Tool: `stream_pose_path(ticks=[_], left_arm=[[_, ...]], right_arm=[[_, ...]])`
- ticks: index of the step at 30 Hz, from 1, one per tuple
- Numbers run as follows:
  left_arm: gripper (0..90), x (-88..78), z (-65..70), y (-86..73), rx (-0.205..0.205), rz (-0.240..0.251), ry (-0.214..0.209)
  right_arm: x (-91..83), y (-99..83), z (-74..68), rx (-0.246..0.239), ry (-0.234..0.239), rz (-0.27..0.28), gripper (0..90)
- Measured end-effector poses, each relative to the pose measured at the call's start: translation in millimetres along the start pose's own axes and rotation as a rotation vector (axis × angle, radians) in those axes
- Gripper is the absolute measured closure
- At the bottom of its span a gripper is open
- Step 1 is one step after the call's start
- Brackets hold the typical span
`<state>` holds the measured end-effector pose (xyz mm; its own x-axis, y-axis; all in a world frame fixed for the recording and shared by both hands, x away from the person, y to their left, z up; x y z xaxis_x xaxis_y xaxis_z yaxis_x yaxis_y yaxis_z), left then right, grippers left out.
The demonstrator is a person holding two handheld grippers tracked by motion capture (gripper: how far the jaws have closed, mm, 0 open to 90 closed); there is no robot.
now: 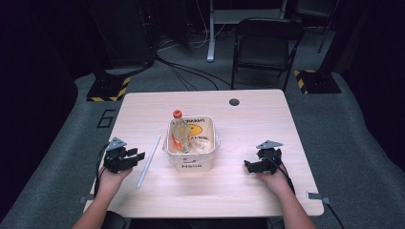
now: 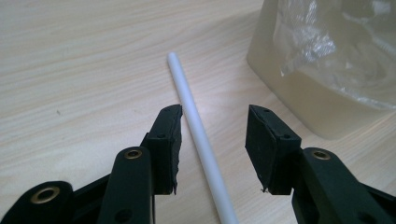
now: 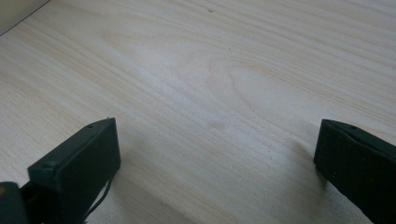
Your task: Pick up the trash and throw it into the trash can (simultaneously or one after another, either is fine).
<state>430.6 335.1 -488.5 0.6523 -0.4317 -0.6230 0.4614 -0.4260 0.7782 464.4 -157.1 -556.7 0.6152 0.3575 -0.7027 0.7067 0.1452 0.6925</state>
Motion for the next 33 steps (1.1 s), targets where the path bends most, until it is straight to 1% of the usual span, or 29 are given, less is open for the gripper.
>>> stream_pose_path(ticks=[8,12,14,15,20,21,25,28,30,31,32,33], left_arm=[[55.8,8.5,4.4,-10.9,-0.012,-0.032,-0.002],[56.8,15.8,8.5,-17.2,-0.016,-0.048,-0.003],[56.8,19.0,10.4,-19.8,-0.013,-0.065,-0.012],[56.8,19.6,10.4,-20.4,-0.003,-0.072,-0.01],[58.2,22.1,11.7,-23.3,0.001,-0.1,-0.011],[58.5,23.1,12.1,-24.3,-0.007,-0.101,-0.01],[59.3,25.4,11.5,-27.6,-0.011,-0.122,-0.008],[61.6,27.3,11.3,-30.1,-0.009,-0.147,-0.012],[62.5,28.6,12.2,-31.5,-0.013,-0.163,-0.014],[63.1,30.2,13.2,-31.8,-0.02,-0.162,-0.009],[64.1,30.3,13.7,-32.0,-0.018,-0.171,-0.009],[64.7,30.5,13.6,-32.6,-0.004,-0.182,-0.009]], right_arm=[[0.0,0.0,0.0,0.0,0.0,0.0,0.0],[0.0,0.0,-0.1,0.001,0.0,0.0,0.0],[0.0,0.0,0.0,0.0,0.0,0.0,0.0],[0.0,0.0,0.0,0.0,0.0,0.0,0.0],[0.0,0.0,0.0,0.0,0.0,0.0,0.0],[0.0,0.0,-0.1,0.001,0.0,0.0,0.0],[0.0,0.0,0.0,0.0,0.0,0.0,0.0],[0.0,0.0,0.0,0.0,0.0,0.0,0.0],[0.0,0.0,-0.1,0.001,0.0,0.0,0.0],[-0.1,-0.1,-0.2,0.003,0.0,-0.001,0.0],[-0.1,-0.1,-0.2,0.003,0.0,-0.001,0.0],[0.0,0.0,-0.1,0.001,0.0,0.0,0.0]])
Point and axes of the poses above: each handheld gripper's, and its own axes: x roughly forward along the jaws, y roughly out of its top, z roughly to its right, the point moved 4 cm from there along x, roughly forward along the jaws, and after that the axes turned 13 degrees about x, right-handed, at the moved point
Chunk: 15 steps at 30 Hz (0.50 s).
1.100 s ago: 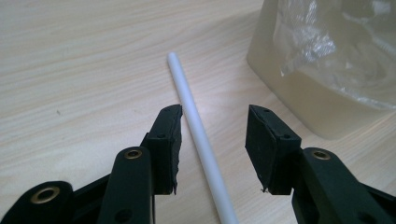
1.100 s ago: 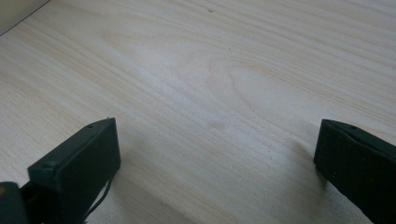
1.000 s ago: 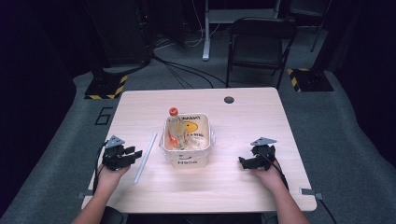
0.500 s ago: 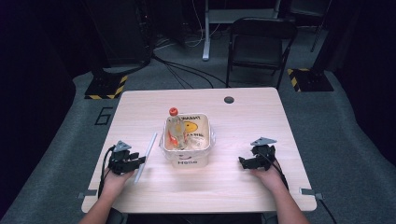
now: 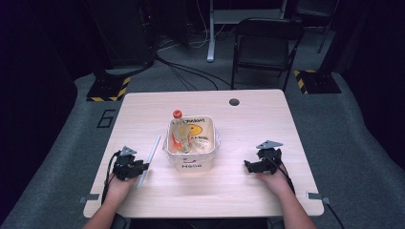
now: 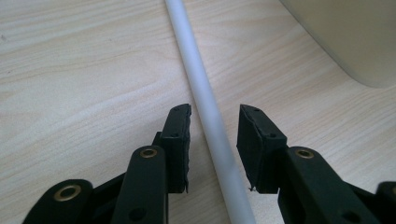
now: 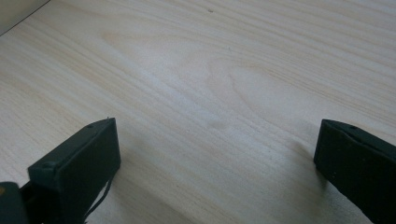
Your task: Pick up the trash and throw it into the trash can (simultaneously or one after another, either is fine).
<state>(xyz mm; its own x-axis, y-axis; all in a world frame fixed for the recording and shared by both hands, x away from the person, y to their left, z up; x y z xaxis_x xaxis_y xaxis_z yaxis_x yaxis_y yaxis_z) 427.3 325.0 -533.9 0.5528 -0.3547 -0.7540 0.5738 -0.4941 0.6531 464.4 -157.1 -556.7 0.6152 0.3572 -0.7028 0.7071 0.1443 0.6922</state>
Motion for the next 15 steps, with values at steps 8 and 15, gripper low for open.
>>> stream_pose_path(ticks=[8,15], left_arm=[[72.7,1.8,2.4,-1.9,-0.001,-0.033,0.002],[78.4,4.5,0.7,-3.0,0.005,-0.051,0.023]], right_arm=[[0.0,0.0,0.0,0.0,0.0,0.0,0.0],[0.0,0.0,0.1,-0.001,0.0,0.0,0.0]])
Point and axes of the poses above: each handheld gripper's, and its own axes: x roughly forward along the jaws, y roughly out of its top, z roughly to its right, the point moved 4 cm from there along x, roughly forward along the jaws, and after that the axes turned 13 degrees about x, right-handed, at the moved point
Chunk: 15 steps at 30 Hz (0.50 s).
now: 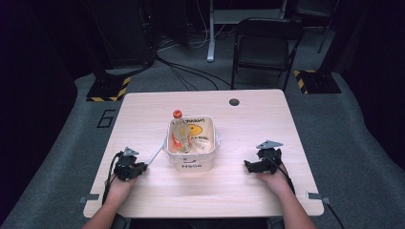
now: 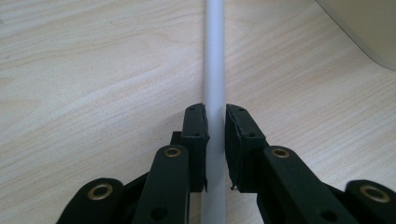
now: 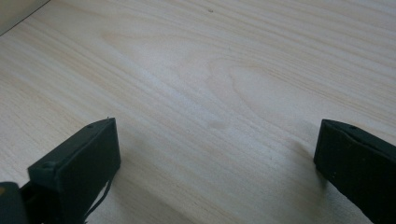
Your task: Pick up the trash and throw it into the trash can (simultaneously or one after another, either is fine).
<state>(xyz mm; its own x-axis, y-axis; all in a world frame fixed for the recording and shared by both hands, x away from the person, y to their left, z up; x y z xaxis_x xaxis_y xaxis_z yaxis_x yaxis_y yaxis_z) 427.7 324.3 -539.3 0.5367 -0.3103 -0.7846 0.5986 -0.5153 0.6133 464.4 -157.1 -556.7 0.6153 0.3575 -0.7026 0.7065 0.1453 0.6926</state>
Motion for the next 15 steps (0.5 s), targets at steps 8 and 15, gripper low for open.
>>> stream_pose_path(ticks=[8,15], left_arm=[[78.7,0.5,1.1,0.2,0.018,0.001,0.01],[78.8,-2.8,-3.6,1.4,-0.022,0.031,0.008]], right_arm=[[0.1,0.0,0.0,0.0,0.0,0.001,0.0],[0.0,0.0,0.0,0.0,0.0,0.0,0.0]])
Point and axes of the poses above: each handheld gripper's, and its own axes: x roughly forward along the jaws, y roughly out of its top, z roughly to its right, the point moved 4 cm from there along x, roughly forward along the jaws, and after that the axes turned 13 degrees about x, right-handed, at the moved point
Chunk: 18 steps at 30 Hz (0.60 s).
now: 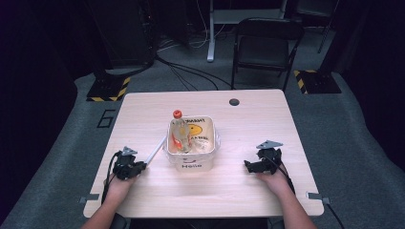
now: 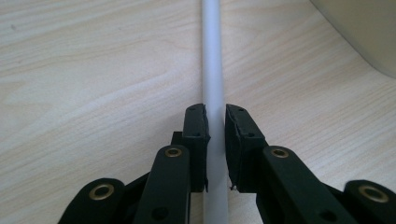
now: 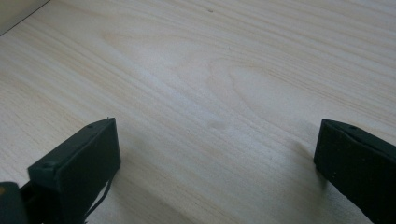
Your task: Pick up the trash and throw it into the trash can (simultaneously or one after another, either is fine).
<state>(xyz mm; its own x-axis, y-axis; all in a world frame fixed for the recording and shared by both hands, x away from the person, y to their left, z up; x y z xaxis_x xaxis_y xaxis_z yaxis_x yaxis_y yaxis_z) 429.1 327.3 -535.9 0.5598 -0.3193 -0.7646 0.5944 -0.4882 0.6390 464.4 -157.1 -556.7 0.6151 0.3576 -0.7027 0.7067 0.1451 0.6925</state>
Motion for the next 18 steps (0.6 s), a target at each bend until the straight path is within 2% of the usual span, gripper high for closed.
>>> stream_pose_path(ticks=[1,2,4,6,18], left_arm=[[78.8,-2.2,-1.7,0.0,0.008,-0.003,-0.006],[78.8,-2.4,-1.6,0.8,-0.008,0.011,-0.003],[78.9,-5.1,-3.4,0.7,0.002,0.006,-0.014],[78.9,-6.5,-3.2,1.9,-0.019,0.025,-0.01],[79.0,-16.8,-5.8,8.9,0.001,0.043,-0.027]], right_arm=[[0.0,0.0,0.0,0.0,0.0,0.0,0.0],[0.0,0.0,0.0,0.0,0.0,0.0,0.0],[0.0,0.0,0.0,0.0,0.0,0.0,0.0],[0.0,0.0,0.0,0.0,0.0,0.0,0.0],[0.0,0.0,-0.1,0.001,-0.001,0.0,0.0]])
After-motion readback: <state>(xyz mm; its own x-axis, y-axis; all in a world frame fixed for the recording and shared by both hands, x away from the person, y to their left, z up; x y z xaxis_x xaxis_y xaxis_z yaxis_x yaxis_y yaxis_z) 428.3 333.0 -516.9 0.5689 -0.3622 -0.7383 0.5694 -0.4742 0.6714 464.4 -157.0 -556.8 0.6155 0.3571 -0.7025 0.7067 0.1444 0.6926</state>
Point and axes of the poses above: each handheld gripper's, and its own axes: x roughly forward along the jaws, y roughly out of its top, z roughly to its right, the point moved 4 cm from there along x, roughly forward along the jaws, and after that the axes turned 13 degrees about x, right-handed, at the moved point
